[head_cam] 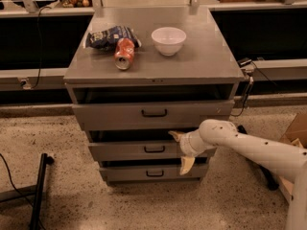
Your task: Open middle drawer
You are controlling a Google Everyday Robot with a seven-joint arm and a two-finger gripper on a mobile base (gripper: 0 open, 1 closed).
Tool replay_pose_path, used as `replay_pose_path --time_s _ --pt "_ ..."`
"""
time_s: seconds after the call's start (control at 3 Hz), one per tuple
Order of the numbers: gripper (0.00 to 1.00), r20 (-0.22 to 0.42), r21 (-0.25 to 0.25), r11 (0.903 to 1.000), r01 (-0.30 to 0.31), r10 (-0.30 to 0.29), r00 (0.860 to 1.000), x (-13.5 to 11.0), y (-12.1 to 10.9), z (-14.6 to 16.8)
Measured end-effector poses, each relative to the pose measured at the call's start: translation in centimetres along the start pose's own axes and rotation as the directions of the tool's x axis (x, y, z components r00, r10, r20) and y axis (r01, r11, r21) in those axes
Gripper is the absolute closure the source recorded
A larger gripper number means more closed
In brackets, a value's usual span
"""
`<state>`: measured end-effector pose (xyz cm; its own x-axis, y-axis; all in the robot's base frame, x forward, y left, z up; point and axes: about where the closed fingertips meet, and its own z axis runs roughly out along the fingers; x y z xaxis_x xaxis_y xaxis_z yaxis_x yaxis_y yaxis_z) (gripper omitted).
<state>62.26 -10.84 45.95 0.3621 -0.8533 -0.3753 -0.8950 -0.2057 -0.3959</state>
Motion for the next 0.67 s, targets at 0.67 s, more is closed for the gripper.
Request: replay_pose_path --time_s 0.67 --pt "0.00 -0.052 0.044 0.9944 -0.096 0.098 0.994 5.1 -1.5 0.0"
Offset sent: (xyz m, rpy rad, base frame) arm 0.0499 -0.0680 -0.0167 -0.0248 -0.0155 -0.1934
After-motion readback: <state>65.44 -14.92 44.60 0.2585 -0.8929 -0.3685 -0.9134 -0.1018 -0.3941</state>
